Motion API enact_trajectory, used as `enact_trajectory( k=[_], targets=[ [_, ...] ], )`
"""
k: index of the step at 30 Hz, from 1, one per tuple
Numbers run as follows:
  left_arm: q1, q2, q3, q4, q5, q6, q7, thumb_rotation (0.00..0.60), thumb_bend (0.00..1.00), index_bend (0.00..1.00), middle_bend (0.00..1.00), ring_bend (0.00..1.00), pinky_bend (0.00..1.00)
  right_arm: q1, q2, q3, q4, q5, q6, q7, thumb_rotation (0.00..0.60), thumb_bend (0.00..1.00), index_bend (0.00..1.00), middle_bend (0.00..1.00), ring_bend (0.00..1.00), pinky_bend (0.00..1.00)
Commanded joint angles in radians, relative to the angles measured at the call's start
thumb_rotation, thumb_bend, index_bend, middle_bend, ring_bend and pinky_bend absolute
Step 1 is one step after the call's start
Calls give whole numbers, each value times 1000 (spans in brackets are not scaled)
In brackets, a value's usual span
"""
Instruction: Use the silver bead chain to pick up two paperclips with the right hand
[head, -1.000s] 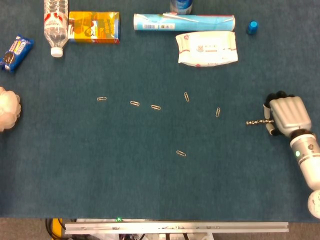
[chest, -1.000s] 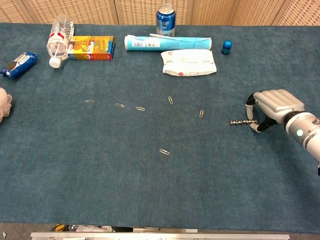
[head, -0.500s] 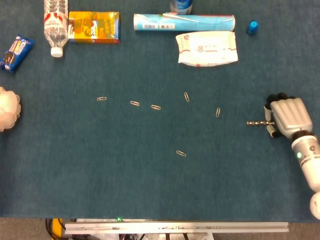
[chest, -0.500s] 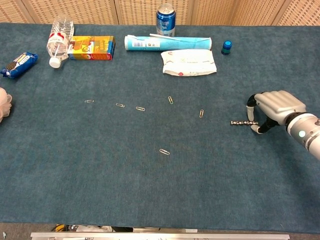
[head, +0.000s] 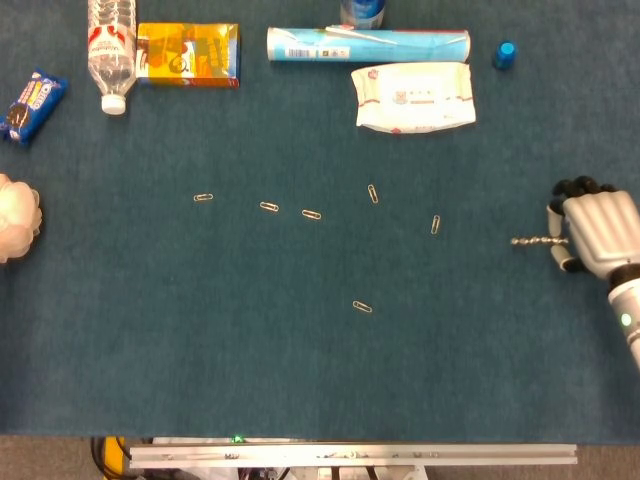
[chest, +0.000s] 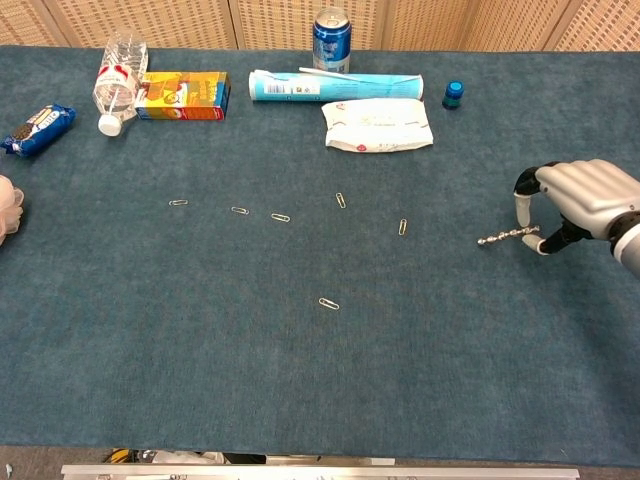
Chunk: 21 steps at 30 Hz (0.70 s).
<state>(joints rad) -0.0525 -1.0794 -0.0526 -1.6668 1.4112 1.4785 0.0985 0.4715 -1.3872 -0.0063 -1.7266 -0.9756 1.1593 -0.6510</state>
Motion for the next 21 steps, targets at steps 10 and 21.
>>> enact_trajectory(
  k=[10, 21],
  targets=[
    [0, 0, -2, -1, -1, 2, 0, 600, 54, 548, 482, 409, 525, 10, 51, 15, -82, -42, 52, -79, 600, 286, 599, 269, 191, 327],
    [6, 7, -5, -3, -2, 13, -12, 600, 54, 548, 482, 409, 525, 72, 32, 62, -113, 17, 34, -179, 600, 287, 600, 270, 191, 327]
  ],
)
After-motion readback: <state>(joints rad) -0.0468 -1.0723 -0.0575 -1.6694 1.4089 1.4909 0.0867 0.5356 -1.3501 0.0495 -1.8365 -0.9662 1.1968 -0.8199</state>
